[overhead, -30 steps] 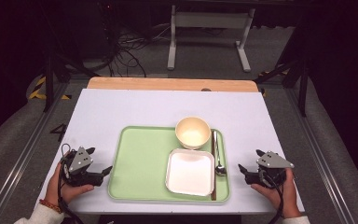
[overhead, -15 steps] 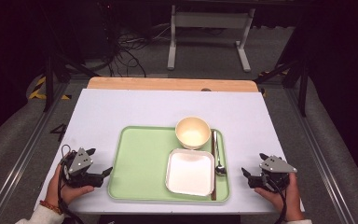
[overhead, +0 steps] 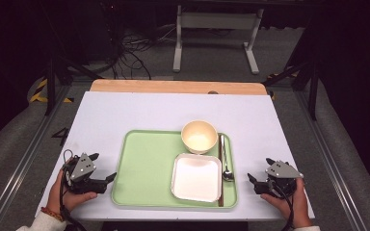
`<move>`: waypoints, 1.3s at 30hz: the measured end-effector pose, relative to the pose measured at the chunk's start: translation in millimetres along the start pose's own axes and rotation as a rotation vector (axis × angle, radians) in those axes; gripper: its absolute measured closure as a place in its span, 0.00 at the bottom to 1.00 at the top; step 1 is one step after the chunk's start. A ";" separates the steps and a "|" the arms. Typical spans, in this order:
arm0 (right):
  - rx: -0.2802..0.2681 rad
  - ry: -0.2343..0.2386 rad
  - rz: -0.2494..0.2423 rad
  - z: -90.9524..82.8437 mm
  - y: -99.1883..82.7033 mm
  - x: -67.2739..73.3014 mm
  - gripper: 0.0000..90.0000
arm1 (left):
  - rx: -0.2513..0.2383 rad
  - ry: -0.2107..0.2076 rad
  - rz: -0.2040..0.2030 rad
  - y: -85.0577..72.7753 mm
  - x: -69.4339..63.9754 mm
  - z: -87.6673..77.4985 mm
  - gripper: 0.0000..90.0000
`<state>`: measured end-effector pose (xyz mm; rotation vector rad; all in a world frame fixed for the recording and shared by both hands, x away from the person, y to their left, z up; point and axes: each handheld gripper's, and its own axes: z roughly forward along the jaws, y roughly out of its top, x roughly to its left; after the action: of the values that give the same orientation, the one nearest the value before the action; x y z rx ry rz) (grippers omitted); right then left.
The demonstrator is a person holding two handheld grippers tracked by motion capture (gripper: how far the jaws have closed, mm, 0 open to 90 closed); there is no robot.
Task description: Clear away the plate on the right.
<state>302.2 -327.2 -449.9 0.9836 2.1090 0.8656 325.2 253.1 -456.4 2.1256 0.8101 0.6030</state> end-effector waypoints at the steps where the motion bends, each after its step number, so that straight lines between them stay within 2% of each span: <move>1: -0.001 0.001 0.000 0.0 0.0 0.2 0.18 | -0.001 0.001 0.001 0.1 0.2 0.1 0.12; 20: -0.014 -0.006 0.015 -3.6 -0.3 -2.2 0.18 | 0.005 0.004 0.006 1.9 0.1 1.9 0.12; 39: -0.012 -0.001 0.025 -2.7 -1.9 -2.1 0.18 | 0.005 0.001 -0.008 3.2 1.9 4.8 0.12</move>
<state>300.4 -330.7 -449.2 1.0064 2.0923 0.8883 330.7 250.5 -456.4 2.1261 0.8212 0.5987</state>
